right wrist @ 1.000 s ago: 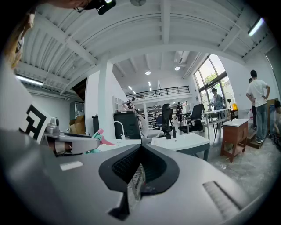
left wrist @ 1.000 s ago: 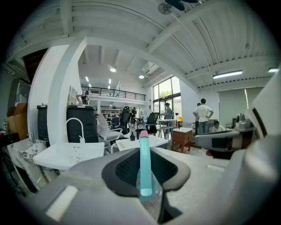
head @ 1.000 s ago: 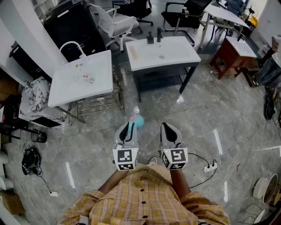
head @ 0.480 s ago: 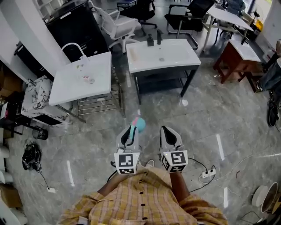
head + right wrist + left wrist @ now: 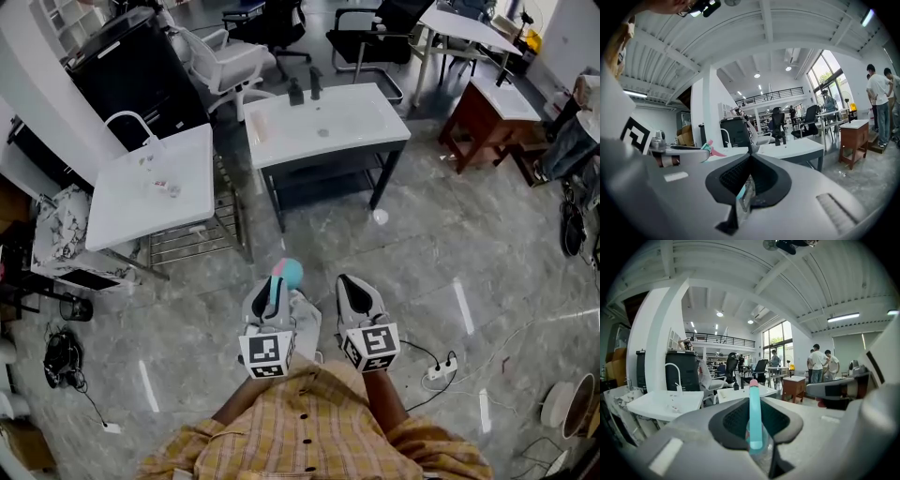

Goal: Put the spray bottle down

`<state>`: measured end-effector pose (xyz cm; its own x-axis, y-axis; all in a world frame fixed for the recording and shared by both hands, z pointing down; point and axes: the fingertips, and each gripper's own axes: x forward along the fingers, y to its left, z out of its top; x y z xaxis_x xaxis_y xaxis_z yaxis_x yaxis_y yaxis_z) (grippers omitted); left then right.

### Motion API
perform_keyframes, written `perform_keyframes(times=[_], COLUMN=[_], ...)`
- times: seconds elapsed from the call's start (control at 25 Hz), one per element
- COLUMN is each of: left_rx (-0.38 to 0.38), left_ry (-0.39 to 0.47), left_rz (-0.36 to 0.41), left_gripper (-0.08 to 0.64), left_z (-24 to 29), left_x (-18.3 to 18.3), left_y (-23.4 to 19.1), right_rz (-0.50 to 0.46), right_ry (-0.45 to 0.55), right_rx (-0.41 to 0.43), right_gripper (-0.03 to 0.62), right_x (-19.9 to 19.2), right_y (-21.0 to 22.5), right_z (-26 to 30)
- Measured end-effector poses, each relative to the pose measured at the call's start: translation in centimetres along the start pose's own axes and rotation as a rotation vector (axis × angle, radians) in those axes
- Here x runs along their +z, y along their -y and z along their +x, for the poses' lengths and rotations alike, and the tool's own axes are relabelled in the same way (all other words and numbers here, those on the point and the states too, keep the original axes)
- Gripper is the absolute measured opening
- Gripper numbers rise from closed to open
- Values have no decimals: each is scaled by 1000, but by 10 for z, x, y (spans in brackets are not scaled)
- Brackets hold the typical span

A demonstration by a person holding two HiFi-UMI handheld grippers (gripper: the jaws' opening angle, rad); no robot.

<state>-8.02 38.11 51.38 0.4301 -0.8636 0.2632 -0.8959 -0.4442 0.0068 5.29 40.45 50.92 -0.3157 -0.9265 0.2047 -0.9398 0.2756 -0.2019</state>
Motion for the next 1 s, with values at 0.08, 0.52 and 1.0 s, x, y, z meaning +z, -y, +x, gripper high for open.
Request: perform_keyframes(times=[0.08,0.52,1.0], left_rx=[3,23,14], left_ry=[2,26,49], left_rz=[-8,-35,-49], left_gripper=[71,71,71], left_z=[19,136,268], left_x=[1,42,93], left_y=[-3,-55,-125], right_rz=[-11,-33,-64], right_ry=[-10,-10,-37], right_rx=[4,19,25], right_gripper=[2,2,2], right_x=[3,52,95], right_y=[11,59,96], right_z=[14,135,277])
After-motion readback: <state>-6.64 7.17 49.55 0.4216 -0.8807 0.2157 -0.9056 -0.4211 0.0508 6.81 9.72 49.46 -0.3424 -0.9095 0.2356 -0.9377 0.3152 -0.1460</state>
